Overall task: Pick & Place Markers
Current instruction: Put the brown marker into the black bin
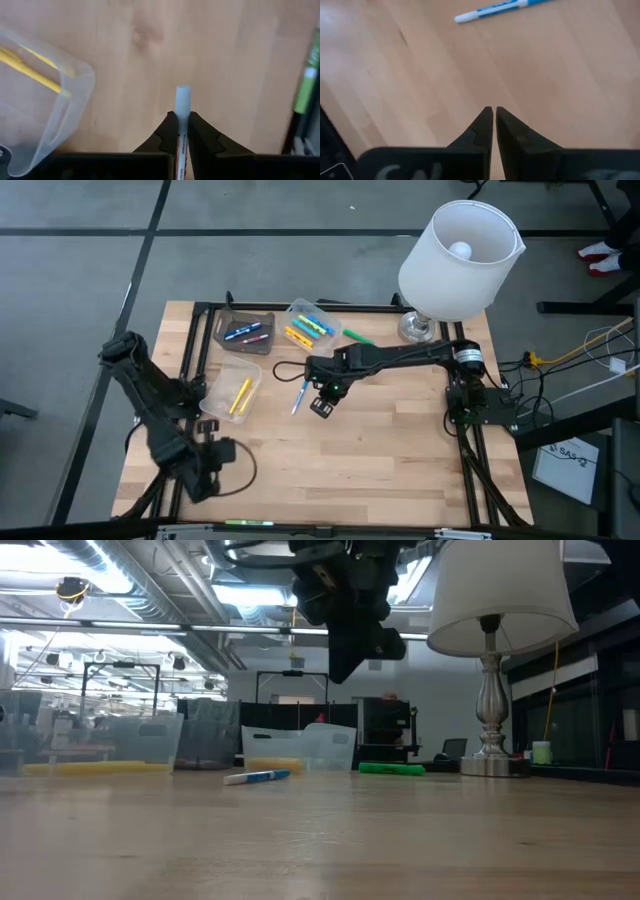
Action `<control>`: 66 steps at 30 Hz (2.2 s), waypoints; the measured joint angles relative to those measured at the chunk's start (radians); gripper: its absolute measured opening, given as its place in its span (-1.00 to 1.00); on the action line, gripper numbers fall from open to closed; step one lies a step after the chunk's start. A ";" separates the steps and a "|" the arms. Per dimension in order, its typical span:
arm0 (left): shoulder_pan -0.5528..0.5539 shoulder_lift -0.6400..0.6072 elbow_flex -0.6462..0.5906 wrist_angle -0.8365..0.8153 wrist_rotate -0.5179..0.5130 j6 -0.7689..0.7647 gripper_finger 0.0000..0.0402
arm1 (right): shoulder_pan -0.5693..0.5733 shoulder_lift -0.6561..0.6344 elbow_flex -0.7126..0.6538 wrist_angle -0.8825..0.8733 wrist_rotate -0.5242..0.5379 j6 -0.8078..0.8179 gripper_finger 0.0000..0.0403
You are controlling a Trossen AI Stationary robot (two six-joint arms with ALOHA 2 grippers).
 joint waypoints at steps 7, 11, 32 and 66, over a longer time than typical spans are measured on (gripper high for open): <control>0.143 -0.033 -0.028 0.004 0.013 0.087 -0.92 | -0.039 0.000 0.000 -0.022 0.002 -0.034 -0.88; 0.222 -0.063 -0.028 -0.003 -0.019 0.140 -0.92 | -0.066 -0.001 0.000 -0.028 0.001 -0.052 -0.88; 0.701 -0.225 -0.030 -0.047 -0.146 0.368 -0.92 | -0.188 -0.090 -0.033 0.049 0.004 -0.227 -0.88; 1.428 -0.178 -0.029 0.237 -0.071 1.252 -0.92 | -0.048 -0.580 -0.730 0.701 0.055 -0.116 -0.88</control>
